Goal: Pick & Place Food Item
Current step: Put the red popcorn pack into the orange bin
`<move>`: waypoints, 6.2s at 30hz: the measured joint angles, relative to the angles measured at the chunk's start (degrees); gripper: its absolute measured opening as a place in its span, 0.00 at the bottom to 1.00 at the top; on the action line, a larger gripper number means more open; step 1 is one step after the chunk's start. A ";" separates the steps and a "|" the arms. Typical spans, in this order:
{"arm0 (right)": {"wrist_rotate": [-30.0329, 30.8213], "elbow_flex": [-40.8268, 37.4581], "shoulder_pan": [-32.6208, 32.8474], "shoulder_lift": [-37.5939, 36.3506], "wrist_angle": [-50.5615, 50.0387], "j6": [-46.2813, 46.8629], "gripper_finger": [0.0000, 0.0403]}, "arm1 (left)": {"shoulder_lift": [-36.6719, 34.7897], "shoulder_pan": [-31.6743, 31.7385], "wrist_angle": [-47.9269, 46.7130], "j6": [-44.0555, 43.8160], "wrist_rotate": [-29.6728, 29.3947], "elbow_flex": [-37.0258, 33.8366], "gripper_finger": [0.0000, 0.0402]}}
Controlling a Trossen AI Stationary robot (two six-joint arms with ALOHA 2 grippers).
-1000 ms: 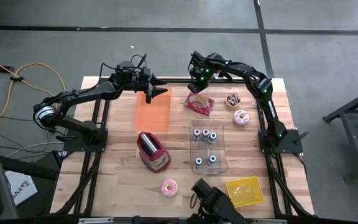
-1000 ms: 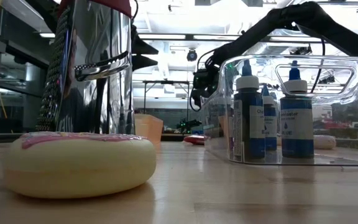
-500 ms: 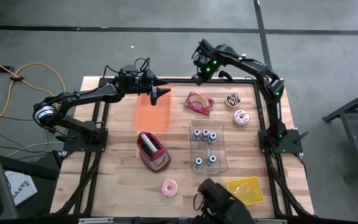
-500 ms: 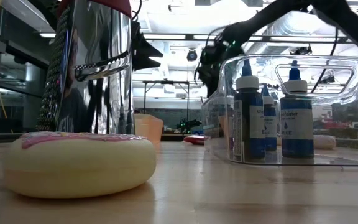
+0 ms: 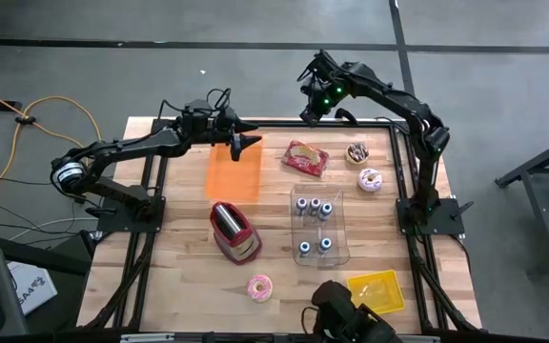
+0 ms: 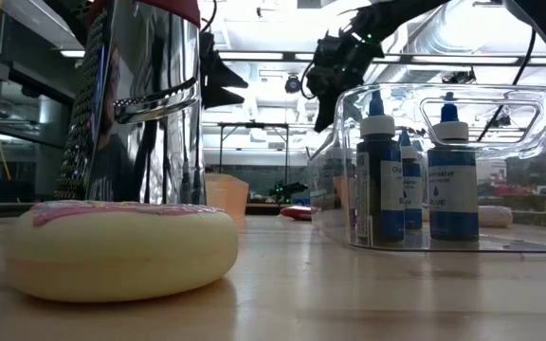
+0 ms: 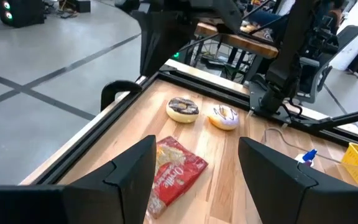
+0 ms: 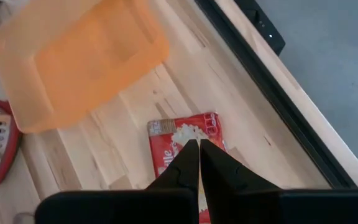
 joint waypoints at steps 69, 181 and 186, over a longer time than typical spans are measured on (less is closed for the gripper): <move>17.75 -0.02 0.05 0.00 -21.25 -3.43 0.36 | 48.41 5.55 -36.97 -7.54 20.16 53.95 0.55; 12.17 -32.03 6.38 0.04 2.55 5.60 0.01 | 57.37 1.07 -47.22 1.53 10.97 56.39 0.55; 12.07 -34.58 6.41 0.04 5.11 6.02 0.01 | 57.37 1.07 -47.27 1.44 11.04 56.39 0.55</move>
